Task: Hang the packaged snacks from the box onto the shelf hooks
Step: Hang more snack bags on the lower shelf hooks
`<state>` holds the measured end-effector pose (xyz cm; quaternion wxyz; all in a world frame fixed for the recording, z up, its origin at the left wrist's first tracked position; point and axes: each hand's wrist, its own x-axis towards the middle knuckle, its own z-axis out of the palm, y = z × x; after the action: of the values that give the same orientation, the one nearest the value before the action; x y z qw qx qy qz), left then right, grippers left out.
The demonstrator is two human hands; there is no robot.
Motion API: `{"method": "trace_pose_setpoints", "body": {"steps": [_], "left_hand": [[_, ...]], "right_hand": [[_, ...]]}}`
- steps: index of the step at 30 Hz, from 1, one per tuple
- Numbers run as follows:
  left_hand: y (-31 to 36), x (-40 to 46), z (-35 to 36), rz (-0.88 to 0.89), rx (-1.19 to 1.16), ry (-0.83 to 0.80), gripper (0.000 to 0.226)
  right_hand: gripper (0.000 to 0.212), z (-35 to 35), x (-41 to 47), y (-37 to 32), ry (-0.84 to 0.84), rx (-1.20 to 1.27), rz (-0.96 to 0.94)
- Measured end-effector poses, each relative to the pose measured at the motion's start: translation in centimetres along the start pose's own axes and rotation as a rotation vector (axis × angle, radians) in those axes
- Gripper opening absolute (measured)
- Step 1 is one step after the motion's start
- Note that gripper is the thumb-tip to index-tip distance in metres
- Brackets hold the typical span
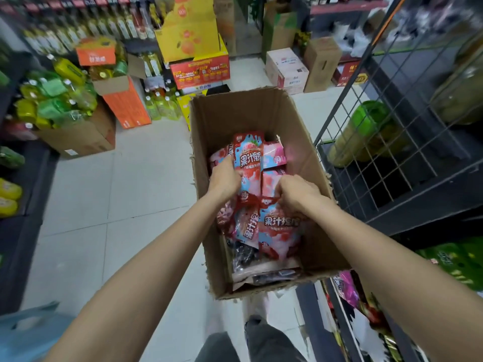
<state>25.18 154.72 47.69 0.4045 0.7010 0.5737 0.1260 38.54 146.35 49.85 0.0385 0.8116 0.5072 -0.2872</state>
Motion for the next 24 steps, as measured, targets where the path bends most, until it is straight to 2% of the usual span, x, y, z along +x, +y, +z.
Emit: {"method": "trace_pose_setpoints", "body": {"steps": [4, 7, 12, 16, 18, 24], "left_hand": [[0.7, -2.8, -2.1, 0.170, 0.040, 0.149, 0.010], [1.9, -6.1, -4.3, 0.316, -0.022, 0.265, 0.006], [4.7, -13.5, -7.5, 0.618, -0.143, 0.337, 0.011], [6.9, -19.9, -7.5, 0.791, -0.140, 0.236, 0.006], [8.1, -23.1, -6.6, 0.854, -0.111, 0.186, 0.012], [11.3, -33.2, -1.2, 1.066, -0.082, -0.018, 0.006]], "right_hand": [[0.004, -2.3, -4.0, -0.3, 0.221, 0.172, 0.011], [0.023, -3.4, -8.4, -0.6, 0.492, 0.218, -0.028], [0.019, -4.2, -17.9, -0.8, 0.901, 0.430, -0.041], [0.013, -3.6, -26.6, -0.4, 1.111, 0.440, 0.000], [0.010, -2.6, -30.8, 0.8, 1.180, 0.473, 0.066], [0.004, 2.1, -42.8, 6.6, 1.252, 0.540, 0.318]]}}
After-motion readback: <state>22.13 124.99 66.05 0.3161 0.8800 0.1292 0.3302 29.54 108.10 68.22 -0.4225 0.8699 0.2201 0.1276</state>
